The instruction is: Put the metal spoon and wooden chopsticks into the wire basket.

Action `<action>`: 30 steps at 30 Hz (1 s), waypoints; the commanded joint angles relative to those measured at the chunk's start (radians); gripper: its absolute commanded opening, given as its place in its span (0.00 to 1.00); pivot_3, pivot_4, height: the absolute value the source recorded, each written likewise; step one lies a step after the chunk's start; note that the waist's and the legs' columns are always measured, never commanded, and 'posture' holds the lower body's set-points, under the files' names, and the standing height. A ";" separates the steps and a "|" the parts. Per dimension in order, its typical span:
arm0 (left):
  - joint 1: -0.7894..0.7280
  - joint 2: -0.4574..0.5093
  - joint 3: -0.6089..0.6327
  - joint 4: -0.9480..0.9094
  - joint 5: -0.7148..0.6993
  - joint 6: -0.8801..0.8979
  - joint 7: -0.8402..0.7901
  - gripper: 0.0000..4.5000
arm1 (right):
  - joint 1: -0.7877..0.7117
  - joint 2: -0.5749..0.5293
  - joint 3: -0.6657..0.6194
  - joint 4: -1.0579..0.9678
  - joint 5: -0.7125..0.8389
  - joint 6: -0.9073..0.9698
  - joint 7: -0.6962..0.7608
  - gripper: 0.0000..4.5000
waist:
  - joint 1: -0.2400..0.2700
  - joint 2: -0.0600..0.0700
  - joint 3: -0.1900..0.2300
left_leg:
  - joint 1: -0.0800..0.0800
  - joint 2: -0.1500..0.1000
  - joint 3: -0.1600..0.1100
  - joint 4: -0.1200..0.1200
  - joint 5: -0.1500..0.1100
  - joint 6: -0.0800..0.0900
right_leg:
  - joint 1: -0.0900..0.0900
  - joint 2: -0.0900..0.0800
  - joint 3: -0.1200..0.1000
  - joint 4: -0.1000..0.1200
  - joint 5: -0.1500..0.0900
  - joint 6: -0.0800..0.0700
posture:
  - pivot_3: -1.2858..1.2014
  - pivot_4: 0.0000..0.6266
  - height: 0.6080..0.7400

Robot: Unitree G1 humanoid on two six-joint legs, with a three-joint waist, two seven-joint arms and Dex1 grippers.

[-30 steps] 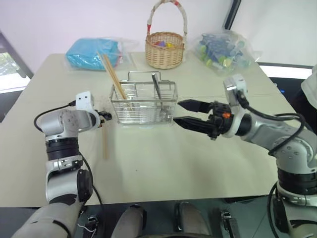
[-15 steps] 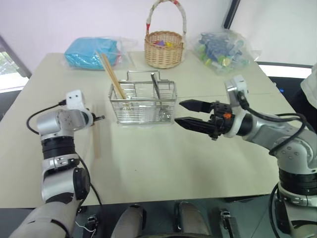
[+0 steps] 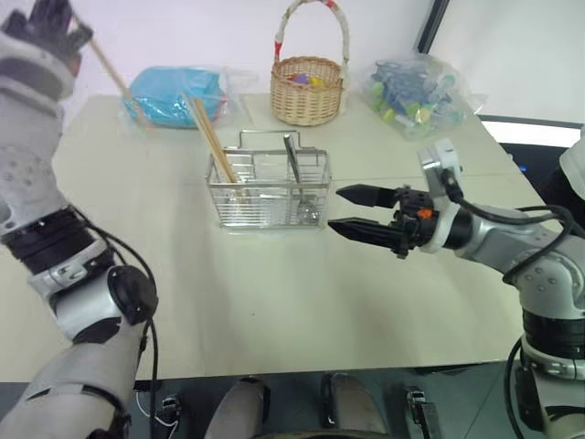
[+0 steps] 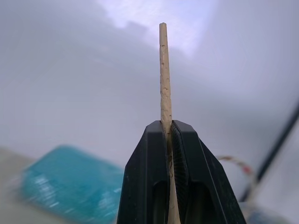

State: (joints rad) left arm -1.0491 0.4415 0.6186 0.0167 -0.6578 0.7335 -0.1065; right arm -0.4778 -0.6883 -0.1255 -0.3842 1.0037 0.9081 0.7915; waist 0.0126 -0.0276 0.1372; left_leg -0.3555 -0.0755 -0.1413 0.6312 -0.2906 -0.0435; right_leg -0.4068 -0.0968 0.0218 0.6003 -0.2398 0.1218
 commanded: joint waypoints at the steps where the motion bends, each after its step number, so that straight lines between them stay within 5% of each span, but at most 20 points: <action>1: 0.007 -0.027 -0.097 -0.059 -0.019 -0.008 -0.033 0.01 | -0.019 0.005 -0.021 -0.015 0.016 -0.008 -0.007 0.92 | -0.001 0.000 0.000 | 0.000 0.000 0.000 0.000 0.000 0.000 | 0.000 0.000 0.000 0.000 0.000 0.000 | 0.52 0.24 1.00; 12: 0.195 -0.152 -0.329 -0.039 0.141 -0.224 -0.084 0.01 | -0.021 0.012 -0.033 -0.017 0.031 -0.003 -0.041 0.92 | 0.001 0.000 0.000 | -0.001 0.001 0.001 -0.001 0.001 -0.002 | -0.001 0.001 0.001 -0.001 0.000 -0.001 | 0.52 0.24 1.00; 15: 0.234 -0.191 -0.344 -0.031 0.150 -0.264 -0.084 0.24 | -0.019 0.015 -0.037 -0.019 0.035 -0.003 -0.054 0.92 | 0.001 0.001 0.000 | 0.000 0.001 0.001 -0.001 0.001 -0.001 | -0.001 0.001 0.001 -0.002 0.000 -0.001 | 0.52 0.24 1.00; 21: 0.259 -0.214 -0.342 -0.086 0.117 -0.242 -0.083 0.91 | -0.007 0.012 -0.044 -0.023 0.045 -0.007 -0.069 0.92 | 0.001 0.001 0.000 | -0.001 0.001 0.001 0.000 0.000 0.000 | -0.001 0.001 0.001 -0.002 0.000 -0.001 | 0.52 0.24 1.00; 22: 0.259 -0.200 -0.339 -0.099 0.110 -0.229 -0.090 0.99 | -0.005 0.011 -0.043 -0.021 0.041 -0.010 -0.069 0.92 | 0.001 0.000 0.000 | -0.001 0.001 0.001 0.000 0.000 0.000 | -0.001 0.001 0.001 -0.002 0.000 -0.001 | 0.52 0.24 1.00; 27: 0.262 -0.050 -0.321 -0.157 0.062 -0.142 -0.189 0.99 | -0.002 0.000 -0.033 -0.006 0.003 -0.032 -0.052 0.92 | -0.004 0.001 0.001 | 0.000 0.001 0.001 -0.001 0.000 0.000 | -0.001 0.002 0.001 -0.001 0.000 -0.001 | 0.52 0.24 1.00; 30: 0.347 0.272 -0.316 -0.198 0.038 -0.062 -0.474 0.99 | -0.011 -0.038 -0.010 0.038 -0.083 -0.078 -0.005 0.92 | -0.023 0.002 0.001 | 0.000 0.001 0.002 -0.002 -0.001 0.001 | -0.002 0.004 0.001 -0.001 0.001 -0.001 | 0.52 0.24 1.00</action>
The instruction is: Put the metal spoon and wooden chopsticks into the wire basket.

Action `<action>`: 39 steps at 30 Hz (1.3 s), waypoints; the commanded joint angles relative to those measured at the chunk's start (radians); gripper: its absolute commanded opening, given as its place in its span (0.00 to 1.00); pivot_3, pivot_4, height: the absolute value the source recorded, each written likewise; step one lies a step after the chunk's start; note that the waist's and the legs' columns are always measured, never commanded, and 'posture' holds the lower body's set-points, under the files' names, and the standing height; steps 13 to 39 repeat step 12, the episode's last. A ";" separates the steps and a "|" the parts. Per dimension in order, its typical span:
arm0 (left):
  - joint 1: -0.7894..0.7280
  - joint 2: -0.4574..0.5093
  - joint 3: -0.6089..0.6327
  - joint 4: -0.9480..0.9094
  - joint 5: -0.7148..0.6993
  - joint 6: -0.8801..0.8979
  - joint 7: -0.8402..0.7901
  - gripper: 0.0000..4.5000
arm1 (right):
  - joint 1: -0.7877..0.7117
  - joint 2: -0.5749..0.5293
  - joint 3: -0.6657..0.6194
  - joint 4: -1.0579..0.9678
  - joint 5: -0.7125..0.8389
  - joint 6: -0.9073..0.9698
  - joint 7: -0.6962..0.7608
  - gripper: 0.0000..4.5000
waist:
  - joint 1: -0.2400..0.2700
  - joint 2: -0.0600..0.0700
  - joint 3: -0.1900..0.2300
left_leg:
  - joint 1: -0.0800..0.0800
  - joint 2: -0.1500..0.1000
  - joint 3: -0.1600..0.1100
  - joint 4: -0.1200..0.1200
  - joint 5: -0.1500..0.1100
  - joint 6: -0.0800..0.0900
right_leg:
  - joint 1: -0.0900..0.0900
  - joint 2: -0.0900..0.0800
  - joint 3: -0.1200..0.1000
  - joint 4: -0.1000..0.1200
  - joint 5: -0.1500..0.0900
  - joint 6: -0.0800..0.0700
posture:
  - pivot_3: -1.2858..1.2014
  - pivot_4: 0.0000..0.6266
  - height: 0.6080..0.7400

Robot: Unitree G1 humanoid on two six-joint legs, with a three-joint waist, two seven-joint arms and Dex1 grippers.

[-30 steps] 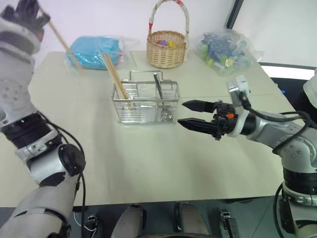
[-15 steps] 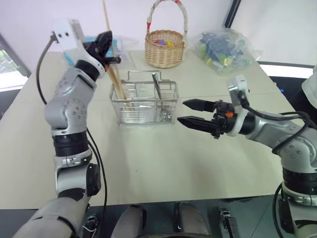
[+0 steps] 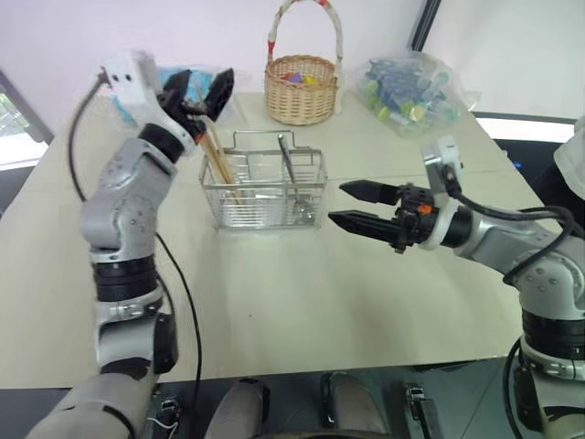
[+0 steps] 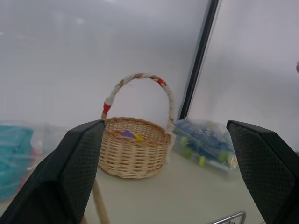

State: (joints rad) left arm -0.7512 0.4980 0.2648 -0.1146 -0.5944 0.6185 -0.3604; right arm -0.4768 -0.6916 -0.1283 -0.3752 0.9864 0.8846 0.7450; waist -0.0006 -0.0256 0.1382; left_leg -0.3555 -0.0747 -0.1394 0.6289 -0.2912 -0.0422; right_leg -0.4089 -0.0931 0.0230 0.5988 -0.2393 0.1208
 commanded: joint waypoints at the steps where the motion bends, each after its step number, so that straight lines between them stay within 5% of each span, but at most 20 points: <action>1: 0.099 0.316 0.041 -0.073 -0.014 0.034 -0.320 0.99 | -0.016 -0.051 0.005 0.047 -0.102 -0.077 0.062 0.92 | -0.018 0.002 0.001 | 0.000 0.000 0.000 -0.001 0.000 0.000 | 0.000 0.000 0.000 0.000 0.000 0.000 | 0.52 0.24 1.00; 5: 0.279 0.562 0.090 -0.075 0.014 -0.015 -0.548 0.99 | -0.050 -0.090 0.040 0.148 -0.210 -0.137 0.117 0.92 | -0.013 0.005 0.003 | 0.001 0.001 0.002 -0.002 -0.001 0.002 | 0.000 0.000 0.000 -0.001 0.000 -0.001 | 0.52 0.24 1.00; 8: 0.398 0.638 0.141 -0.093 0.028 -0.034 -0.626 0.99 | -0.078 -0.093 0.054 0.211 -0.258 -0.161 0.149 0.92 | -0.006 0.006 0.003 | 0.000 0.002 0.003 -0.001 -0.002 0.003 | 0.001 -0.001 0.000 -0.001 0.000 -0.001 | 0.52 0.24 1.00; 39: 0.475 0.634 0.192 -0.126 0.020 -0.032 -0.628 0.99 | -0.100 -0.084 0.067 0.245 -0.287 -0.176 0.189 0.92 | 0.000 0.006 0.003 | 0.000 0.002 0.001 0.000 -0.002 0.003 | 0.001 -0.002 -0.001 -0.002 0.000 -0.001 | 0.52 0.24 1.00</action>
